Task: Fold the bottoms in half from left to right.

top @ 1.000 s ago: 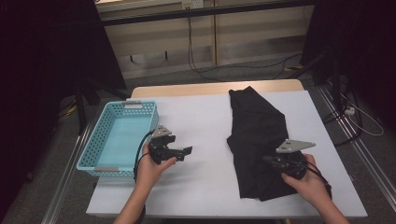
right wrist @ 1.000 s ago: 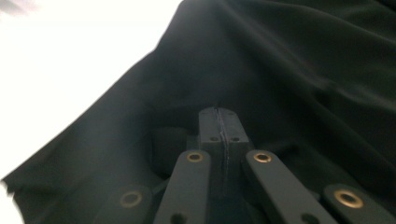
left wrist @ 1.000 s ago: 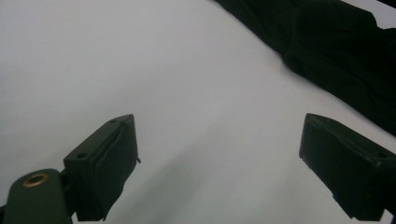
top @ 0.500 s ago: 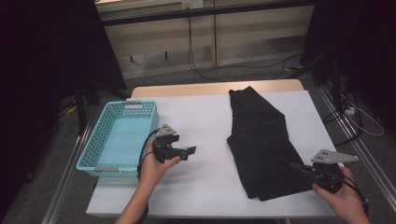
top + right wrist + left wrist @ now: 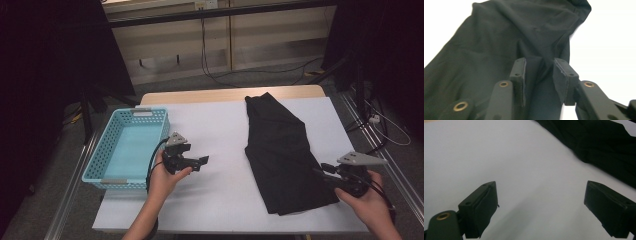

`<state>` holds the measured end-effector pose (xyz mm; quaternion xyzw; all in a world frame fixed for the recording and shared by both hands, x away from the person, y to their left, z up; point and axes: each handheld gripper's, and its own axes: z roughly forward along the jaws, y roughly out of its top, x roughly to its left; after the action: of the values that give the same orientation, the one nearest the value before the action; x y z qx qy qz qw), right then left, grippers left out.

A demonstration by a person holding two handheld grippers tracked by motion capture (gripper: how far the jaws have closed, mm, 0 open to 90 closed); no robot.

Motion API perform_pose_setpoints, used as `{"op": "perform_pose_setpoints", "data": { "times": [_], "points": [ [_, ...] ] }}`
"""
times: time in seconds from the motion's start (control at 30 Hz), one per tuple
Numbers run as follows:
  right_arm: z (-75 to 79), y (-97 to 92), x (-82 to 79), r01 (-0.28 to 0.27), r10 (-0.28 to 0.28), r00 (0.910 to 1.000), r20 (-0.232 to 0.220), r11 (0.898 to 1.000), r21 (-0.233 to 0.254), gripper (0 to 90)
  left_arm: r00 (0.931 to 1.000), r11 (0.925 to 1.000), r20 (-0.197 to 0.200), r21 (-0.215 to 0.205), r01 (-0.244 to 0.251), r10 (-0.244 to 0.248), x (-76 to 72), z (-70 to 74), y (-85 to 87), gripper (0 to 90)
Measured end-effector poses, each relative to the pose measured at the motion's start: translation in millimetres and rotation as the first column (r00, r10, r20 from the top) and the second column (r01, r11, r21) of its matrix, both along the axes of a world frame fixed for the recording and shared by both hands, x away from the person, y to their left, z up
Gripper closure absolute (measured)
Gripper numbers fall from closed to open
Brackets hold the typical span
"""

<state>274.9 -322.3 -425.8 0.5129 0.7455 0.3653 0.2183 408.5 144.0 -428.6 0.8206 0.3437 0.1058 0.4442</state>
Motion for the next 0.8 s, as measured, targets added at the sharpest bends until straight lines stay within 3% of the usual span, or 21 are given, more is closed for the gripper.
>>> {"op": "perform_pose_setpoints", "data": {
  "times": [0.13, 0.23, 0.27, 0.3, 0.4, 0.6, 0.67, 0.8],
  "points": [
    [-14.6, 7.7, 24.2, 0.04, -0.04, 0.9973, -0.061, 0.999, -0.007, 62.3, 1.0, 1.0, -0.003, 0.001, -0.003, 0.003, 0.5, -1.0, 1.4, 11.6],
    [-25.0, 12.6, 35.2, 0.042, -0.048, 0.9938, -0.1, 0.998, -0.056, 71.1, 0.9999, 1.0, -0.012, -0.004, -0.007, 0.007, -0.3, -1.1, 2.3, 11.7],
    [-26.2, 13.4, 36.3, 0.046, -0.052, 0.9944, -0.092, 0.997, -0.062, 82.9, 1.0, 1.0, -0.002, -0.001, -0.006, 0.006, 0.1, -0.8, 3.0, 11.7],
    [-25.4, 13.6, 36.8, 0.016, -0.021, 0.9949, -0.099, 0.999, -0.052, 86.9, 0.9999, 0.9999, -0.01, -0.006, -0.01, 0.01, -0.5, -0.8, 3.3, 11.7],
    [-18.0, 11.3, 35.7, -0.014, 0.009, 0.9959, -0.09, 0.998, -0.06, 88.4, 0.9999, 0.9999, -0.007, -0.004, -0.013, 0.013, -0.8, -0.7, 5.4, 11.7],
    [-10.0, -7.3, 27.1, 0.013, -0.017, 0.998, -0.061, 0.997, -0.07, 88.6, 0.9998, 0.9998, -0.005, 0.003, -0.018, 0.018, -2.7, -0.5, 9.3, 11.8],
    [-10.0, -11.7, 25.4, 0.031, -0.035, 0.9979, -0.055, 0.998, -0.062, 87.3, 0.9998, 0.9997, -0.004, 0.009, -0.021, 0.021, -3.0, -0.7, 9.6, 11.9],
    [-8.5, -7.6, 26.9, 0.042, -0.043, 0.999, -0.014, 0.997, -0.068, 61.8, 0.9996, 0.9996, -0.012, 0.01, -0.027, 0.027, -2.5, -1.8, 9.5, 11.6]
  ]
}}
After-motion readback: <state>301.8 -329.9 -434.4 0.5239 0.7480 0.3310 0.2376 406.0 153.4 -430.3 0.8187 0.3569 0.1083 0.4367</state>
